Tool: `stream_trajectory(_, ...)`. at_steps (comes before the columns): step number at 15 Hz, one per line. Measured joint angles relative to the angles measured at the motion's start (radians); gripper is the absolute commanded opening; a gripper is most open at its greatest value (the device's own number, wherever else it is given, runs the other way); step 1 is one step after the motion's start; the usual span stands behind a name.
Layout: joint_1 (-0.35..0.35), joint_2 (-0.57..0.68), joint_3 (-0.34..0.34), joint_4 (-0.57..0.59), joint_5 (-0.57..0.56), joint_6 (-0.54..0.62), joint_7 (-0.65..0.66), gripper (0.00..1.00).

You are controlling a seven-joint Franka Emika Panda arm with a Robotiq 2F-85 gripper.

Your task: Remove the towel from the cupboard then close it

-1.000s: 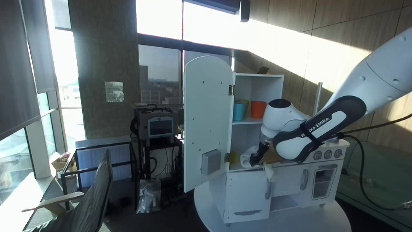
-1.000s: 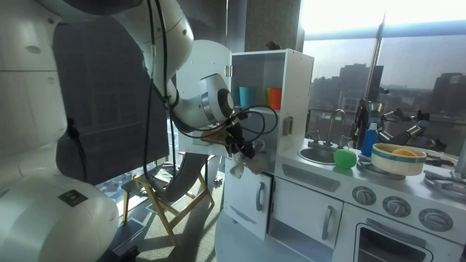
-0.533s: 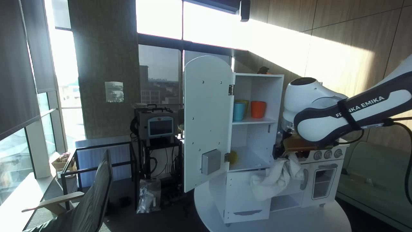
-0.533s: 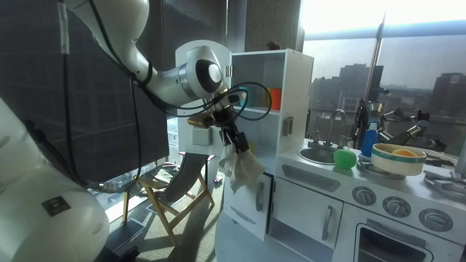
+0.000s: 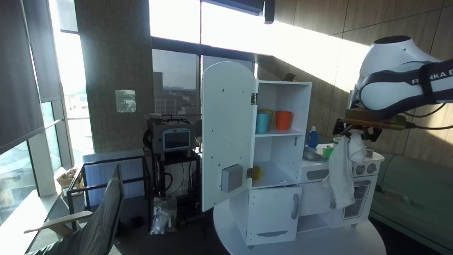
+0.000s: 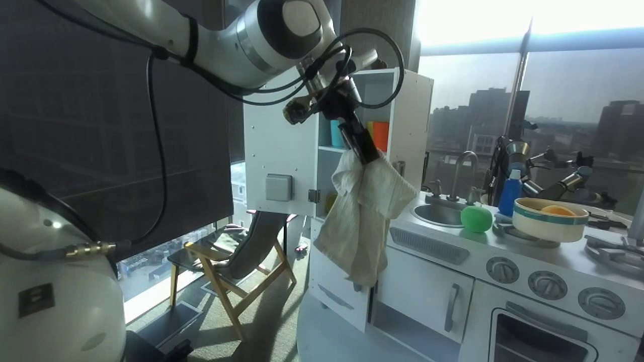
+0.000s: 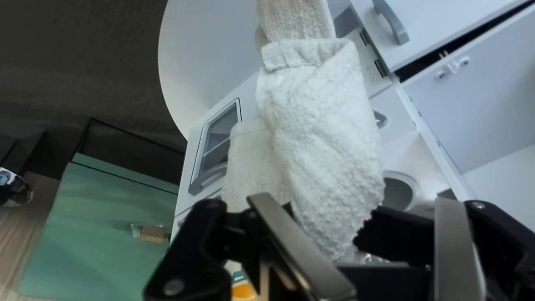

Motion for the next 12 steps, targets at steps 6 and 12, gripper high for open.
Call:
stream_trajectory(6,-0.148,0.141,0.162,0.109,-0.199,0.226,0.243,0.09)
stream_trajectory(12,-0.178,0.389,0.179,0.291,-0.53,0.237,0.476,0.09)
